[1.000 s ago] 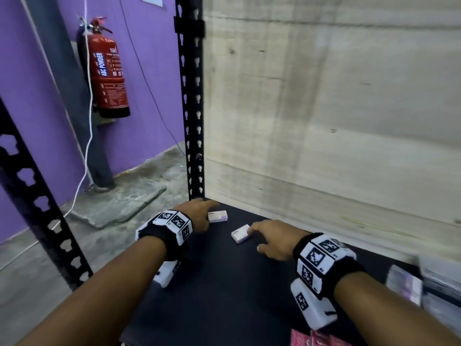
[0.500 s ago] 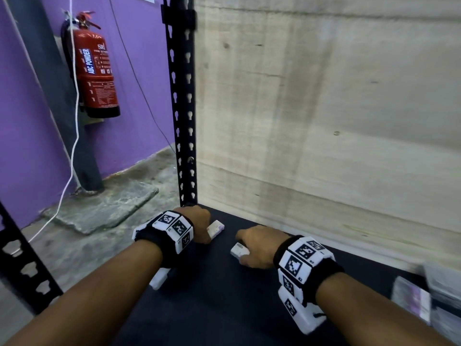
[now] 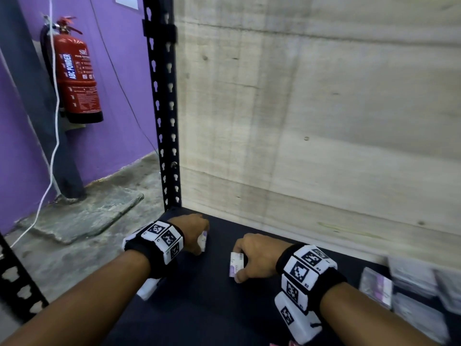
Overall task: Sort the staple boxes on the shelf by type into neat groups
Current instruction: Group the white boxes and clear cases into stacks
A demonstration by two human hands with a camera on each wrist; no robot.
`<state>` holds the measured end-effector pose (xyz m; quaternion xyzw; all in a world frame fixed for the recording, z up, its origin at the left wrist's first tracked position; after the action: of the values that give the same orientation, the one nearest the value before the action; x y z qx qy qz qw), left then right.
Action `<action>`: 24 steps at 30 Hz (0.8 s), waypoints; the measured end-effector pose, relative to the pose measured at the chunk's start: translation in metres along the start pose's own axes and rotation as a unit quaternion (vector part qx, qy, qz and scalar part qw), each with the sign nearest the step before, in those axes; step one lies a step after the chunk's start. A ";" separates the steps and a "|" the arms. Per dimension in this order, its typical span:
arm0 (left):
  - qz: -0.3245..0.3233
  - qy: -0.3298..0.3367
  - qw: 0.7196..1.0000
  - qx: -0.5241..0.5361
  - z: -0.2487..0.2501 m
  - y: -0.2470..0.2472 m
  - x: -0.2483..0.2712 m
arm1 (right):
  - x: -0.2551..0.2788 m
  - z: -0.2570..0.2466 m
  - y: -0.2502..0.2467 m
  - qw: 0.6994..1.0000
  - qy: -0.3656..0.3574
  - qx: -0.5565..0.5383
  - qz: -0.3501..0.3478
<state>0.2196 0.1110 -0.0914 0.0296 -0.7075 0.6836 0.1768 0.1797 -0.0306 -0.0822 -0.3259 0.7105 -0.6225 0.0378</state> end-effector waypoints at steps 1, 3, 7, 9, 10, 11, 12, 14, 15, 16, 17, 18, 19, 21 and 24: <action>0.001 0.011 1.000 0.001 0.009 -0.001 0.003 | 0.011 0.006 -0.003 1.000 0.007 -0.010 0.007; 0.007 0.040 0.999 0.008 0.034 -0.006 0.009 | 0.035 0.022 -0.010 0.999 0.018 -0.026 0.026; 0.042 0.106 0.993 0.022 0.104 -0.029 0.021 | 0.091 0.058 -0.018 0.994 0.046 -0.064 0.071; 0.050 0.151 0.987 0.026 0.148 -0.041 0.028 | 0.127 0.081 -0.018 0.990 0.073 -0.085 0.089; 0.054 0.174 0.983 0.024 0.169 -0.046 0.032 | 0.144 0.093 -0.016 0.986 0.090 -0.095 0.100; 0.057 0.200 0.978 0.023 0.196 -0.051 0.036 | 0.167 0.110 -0.015 0.982 0.112 -0.103 0.114; 0.060 0.218 0.974 0.021 0.215 -0.054 0.040 | 0.184 0.123 -0.012 0.977 0.131 -0.113 0.128; 0.059 0.254 0.965 0.017 0.261 -0.057 0.047 | 0.224 0.152 -0.005 0.961 0.172 -0.143 0.162; 0.056 0.271 0.961 0.013 0.282 -0.057 0.051 | 0.243 0.166 0.000 0.952 0.192 -0.162 0.177; 0.049 0.290 0.956 0.003 0.307 -0.056 0.056 | 0.265 0.180 0.006 0.942 0.215 -0.175 0.191; 0.043 0.305 0.951 -0.006 0.326 -0.054 0.059 | 0.281 0.190 0.012 0.935 0.234 -0.180 0.199; 0.035 0.321 0.946 -0.015 0.349 -0.052 0.063 | 0.301 0.203 0.019 0.927 0.255 -0.180 0.210; 0.032 0.333 0.942 -0.016 0.365 -0.051 0.066 | 0.316 0.213 0.023 0.920 0.275 -0.176 0.218; 0.024 0.362 0.932 -0.021 0.403 -0.049 0.074 | 0.349 0.233 0.033 0.901 0.314 -0.174 0.245; 0.014 0.405 0.914 -0.030 0.451 -0.047 0.084 | 0.395 0.258 0.044 0.862 0.376 -0.181 0.289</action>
<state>0.0597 -0.3158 -0.0237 -0.2647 -0.5960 0.6178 0.4394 -0.0296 -0.4535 -0.0402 0.1521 0.8330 -0.5197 -0.1133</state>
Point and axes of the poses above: each hand's wrist, its own x-axis away from the middle knuckle, its own y-axis out of the palm, z = x × y, the point moved 9 cm from there along -x, towards the middle knuckle, and after that the axes turned 3 degrees about z, right-handed, at the moved point
